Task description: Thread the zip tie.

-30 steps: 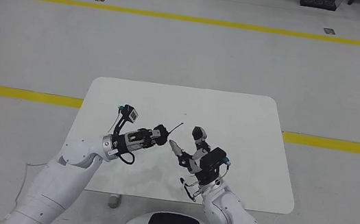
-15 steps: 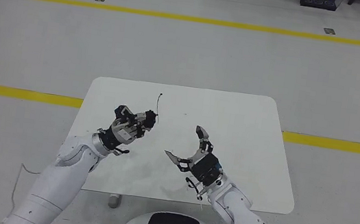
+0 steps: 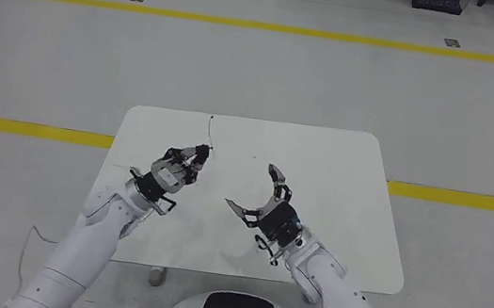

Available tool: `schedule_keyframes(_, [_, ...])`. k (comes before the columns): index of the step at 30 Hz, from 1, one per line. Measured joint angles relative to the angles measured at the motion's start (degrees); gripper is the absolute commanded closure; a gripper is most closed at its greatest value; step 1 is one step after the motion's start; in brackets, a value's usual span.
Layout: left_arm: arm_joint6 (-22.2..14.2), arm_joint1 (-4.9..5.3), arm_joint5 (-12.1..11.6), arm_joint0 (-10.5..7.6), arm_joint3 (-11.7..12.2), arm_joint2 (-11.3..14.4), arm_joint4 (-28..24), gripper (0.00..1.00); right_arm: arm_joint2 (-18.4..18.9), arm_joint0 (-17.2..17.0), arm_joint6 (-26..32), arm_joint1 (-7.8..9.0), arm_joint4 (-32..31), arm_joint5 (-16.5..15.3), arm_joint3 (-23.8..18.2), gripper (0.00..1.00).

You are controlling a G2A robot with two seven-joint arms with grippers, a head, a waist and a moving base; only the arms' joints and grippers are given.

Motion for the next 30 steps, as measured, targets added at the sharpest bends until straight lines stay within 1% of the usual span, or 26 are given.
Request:
schedule_keyframes(1, [0.5,0.00,1.0,0.02,-0.2,0.0,-1.8,1.00,-0.7,0.5,0.0,0.25,0.0,0.8,0.2,0.00])
schedule_keyframes(2, [0.5,0.11,1.3,-0.20,-0.7,-0.2,-2.8,1.00,-1.1,0.9,0.0,0.44,0.0,1.6,0.4,0.00])
schedule_keyframes(3, [0.2,0.30,0.3,-0.53,-1.2,-0.4,-2.4,1.00,-1.3,1.1,0.0,0.54,0.0,2.0,0.5,0.00])
schedule_keyframes(4, [0.1,0.36,-0.8,-0.63,-1.4,-0.5,-0.8,1.00,-1.3,1.1,0.0,0.55,0.0,2.0,0.5,0.00])
schedule_keyframes(6, [0.0,0.38,-1.7,-0.64,-1.4,-0.5,4.2,1.00,-1.2,1.0,0.0,0.52,0.0,1.8,0.5,0.00])
schedule_keyframes(7, [0.0,0.37,-1.7,-0.63,-1.4,-0.5,5.3,1.00,-1.2,1.0,0.0,0.52,0.0,1.8,0.5,0.00])
schedule_keyframes(9, [0.2,0.32,-1.4,-0.55,-1.3,-0.4,5.4,1.00,-1.2,1.1,0.2,0.51,0.0,1.8,0.4,0.00])
schedule_keyframes(11, [1.7,0.08,0.2,-0.15,-1.4,0.1,2.6,1.00,-1.6,1.5,1.0,0.55,0.0,2.3,0.1,0.00])
schedule_keyframes(12, [3.2,-0.08,1.7,0.15,-1.5,0.4,-0.5,1.00,-2.0,1.9,1.6,0.63,0.0,2.8,0.0,0.00])
schedule_keyframes(13, [4.3,-0.17,2.6,0.28,-1.8,0.5,-2.4,1.00,-2.5,2.4,1.9,0.71,0.0,3.2,-0.1,0.00])
schedule_keyframes(16, [7.5,-0.53,5.0,1.07,-2.3,0.7,-8.1,1.00,-3.9,3.4,2.8,0.88,0.0,4.8,0.1,0.00])
schedule_keyframes(18, [9.1,-0.58,6.0,1.04,-3.2,0.6,-10.9,1.00,-4.4,3.7,3.5,0.90,0.0,5.7,0.2,0.00])
schedule_keyframes(21, [8.9,-0.50,5.7,0.93,-3.6,0.4,-9.1,1.00,-4.4,3.7,3.6,0.90,0.0,5.8,0.2,0.00])
schedule_keyframes(25, [9.3,-0.54,5.7,1.00,-3.4,0.6,-9.1,1.00,-4.4,3.7,3.6,0.89,0.0,5.8,0.1,0.00])
schedule_keyframes(26, [9.8,-0.59,5.9,1.10,-3.3,0.8,-9.4,1.00,-4.4,3.7,3.7,0.87,0.2,5.7,0.0,0.00])
schedule_keyframes(28, [10.7,-0.81,7.7,1.51,-3.0,1.3,-11.9,1.00,-4.4,3.7,4.4,0.73,1.3,5.5,-0.2,0.00])
schedule_keyframes(30, [10.9,-1.20,8.4,2.21,-2.9,1.8,-12.8,1.00,-4.3,3.9,4.7,0.58,1.6,5.8,-0.3,0.00])
